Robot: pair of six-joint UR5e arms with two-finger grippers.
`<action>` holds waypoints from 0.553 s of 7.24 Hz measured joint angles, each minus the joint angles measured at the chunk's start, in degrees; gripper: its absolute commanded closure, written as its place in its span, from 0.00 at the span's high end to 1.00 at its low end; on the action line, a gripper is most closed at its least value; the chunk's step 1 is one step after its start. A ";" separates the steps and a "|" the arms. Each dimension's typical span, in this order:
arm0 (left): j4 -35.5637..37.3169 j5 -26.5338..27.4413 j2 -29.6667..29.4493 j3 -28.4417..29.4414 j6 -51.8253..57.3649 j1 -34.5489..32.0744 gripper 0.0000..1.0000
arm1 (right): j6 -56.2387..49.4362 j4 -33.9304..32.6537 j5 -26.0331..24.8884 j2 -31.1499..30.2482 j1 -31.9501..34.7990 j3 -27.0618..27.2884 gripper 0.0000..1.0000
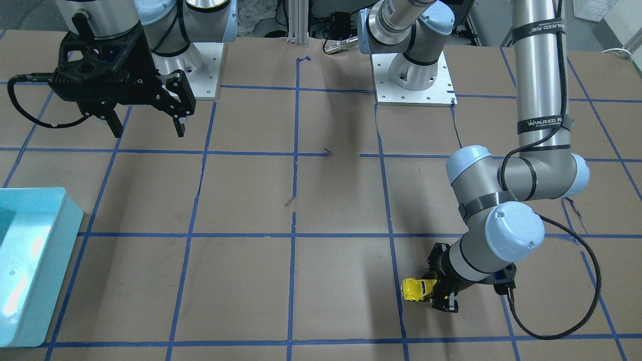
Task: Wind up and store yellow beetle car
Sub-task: 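Close the left gripper on the yellow car and lift it, then lower the held car back to the table with the left gripper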
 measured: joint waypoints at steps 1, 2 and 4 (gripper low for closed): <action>-0.07 -2.84 0.80 0.35 -3.07 -1.53 0.00 | 0.02 0.02 0.00 0.00 0.00 0.00 1.00; -0.08 -5.71 1.14 0.43 -6.26 -3.43 0.00 | 0.02 0.02 0.00 0.00 0.00 0.03 1.00; -0.07 -9.98 0.58 0.12 -9.78 -5.61 0.00 | 0.02 0.06 0.00 0.00 0.00 0.07 1.00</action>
